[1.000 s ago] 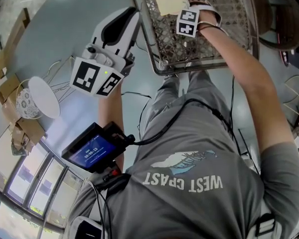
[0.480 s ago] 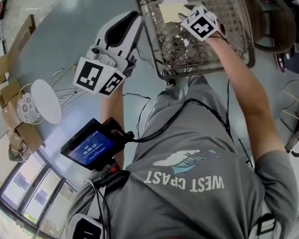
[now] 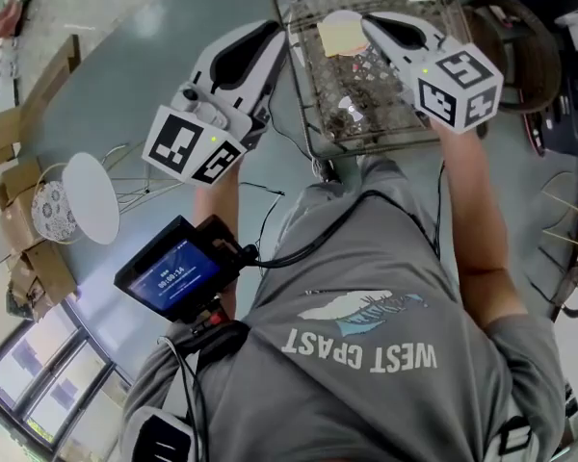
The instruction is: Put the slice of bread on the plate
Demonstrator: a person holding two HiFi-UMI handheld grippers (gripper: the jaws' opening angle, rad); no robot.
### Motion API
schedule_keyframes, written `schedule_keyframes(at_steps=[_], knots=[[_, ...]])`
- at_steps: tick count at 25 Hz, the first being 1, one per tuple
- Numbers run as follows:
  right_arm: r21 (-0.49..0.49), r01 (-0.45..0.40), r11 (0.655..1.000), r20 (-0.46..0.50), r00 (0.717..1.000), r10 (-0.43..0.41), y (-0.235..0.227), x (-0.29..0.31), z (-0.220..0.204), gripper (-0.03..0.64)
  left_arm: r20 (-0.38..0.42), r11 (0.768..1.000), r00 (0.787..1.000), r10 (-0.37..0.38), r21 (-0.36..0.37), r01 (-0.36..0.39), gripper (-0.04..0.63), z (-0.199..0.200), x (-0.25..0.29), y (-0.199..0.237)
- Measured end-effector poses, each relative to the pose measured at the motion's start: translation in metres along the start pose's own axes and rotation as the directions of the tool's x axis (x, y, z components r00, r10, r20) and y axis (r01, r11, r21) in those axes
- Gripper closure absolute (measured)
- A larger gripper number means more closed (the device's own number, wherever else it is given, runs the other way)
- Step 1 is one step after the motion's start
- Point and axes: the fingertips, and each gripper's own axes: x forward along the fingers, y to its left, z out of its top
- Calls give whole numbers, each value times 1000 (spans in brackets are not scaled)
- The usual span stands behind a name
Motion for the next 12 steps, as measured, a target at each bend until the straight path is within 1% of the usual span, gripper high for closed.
schedule_keyframes(at_steps=[2,5,9,12], knots=[[-9,-18,1000,99,995,19,18,-22,28,611,20,1000,1000,-17,23,16,546,6,-6,-4],[-20,-43,999,217,975,47,56,-60,59,611,27,999,999,-28,39,27,546,8,-21,-14],[-61,-46,997,314,947,63,114,-131,109,612,54,997,997,-58,62,54,546,40,-40,-46],[-100,-31,994,355,933,65,139,-162,132,612,72,994,994,-82,77,76,546,53,-47,-59]])
